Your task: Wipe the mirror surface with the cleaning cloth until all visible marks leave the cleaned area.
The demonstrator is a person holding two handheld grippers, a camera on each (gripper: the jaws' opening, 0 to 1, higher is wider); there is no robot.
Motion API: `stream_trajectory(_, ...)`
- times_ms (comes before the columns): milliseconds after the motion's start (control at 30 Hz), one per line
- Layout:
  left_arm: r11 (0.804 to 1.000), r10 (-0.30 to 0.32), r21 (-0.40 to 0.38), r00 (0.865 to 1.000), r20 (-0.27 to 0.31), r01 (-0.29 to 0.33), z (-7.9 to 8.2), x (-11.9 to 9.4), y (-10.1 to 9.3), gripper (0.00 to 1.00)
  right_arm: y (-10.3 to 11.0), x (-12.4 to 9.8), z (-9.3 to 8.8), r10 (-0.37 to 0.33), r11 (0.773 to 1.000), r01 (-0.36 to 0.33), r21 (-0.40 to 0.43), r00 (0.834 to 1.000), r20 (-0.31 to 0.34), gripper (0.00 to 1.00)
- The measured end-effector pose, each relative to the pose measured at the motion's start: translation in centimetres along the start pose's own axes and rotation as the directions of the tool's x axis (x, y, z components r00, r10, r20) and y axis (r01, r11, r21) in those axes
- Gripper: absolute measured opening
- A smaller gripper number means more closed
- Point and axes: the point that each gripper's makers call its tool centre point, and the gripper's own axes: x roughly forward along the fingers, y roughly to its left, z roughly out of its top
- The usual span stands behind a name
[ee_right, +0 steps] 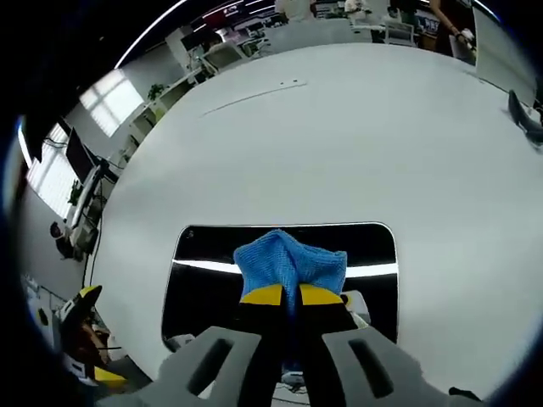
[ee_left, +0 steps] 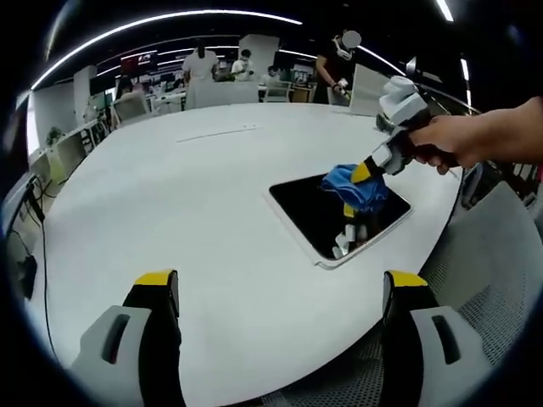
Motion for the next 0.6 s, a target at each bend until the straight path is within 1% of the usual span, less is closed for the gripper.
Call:
stream_trajectory(100,1.000,-0.003,0.010,1.000,-0.002,0.003,0.0,0.0,-0.1,0.99,0.4,-0.4,-0.6,0.002,1.000,-0.002,-0.002,1.000,0.001,0.00)
stream_trajectory(333,1.000,0.007,0.006,1.000,0.006,-0.007,0.2,-0.2,0.0,0.99,0.8,-1.0,-1.7,0.012,1.000,-0.012,-0.019,1.000,0.004,0.00)
stream_trajectory(400,1.000,0.010,0.001,1.000,0.017,-0.010,0.3,-0.2,0.1,0.99,0.9,-1.3,-2.2,0.019,1.000,-0.019,0.005,1.000,-0.006,0.00)
stream_trajectory(600,1.000,0.011,-0.003,1.000,0.018,-0.011,0.3,-0.1,0.1,0.99,1.0,-1.8,-2.9,0.028,1.000,-0.028,0.012,1.000,-0.005,0.00)
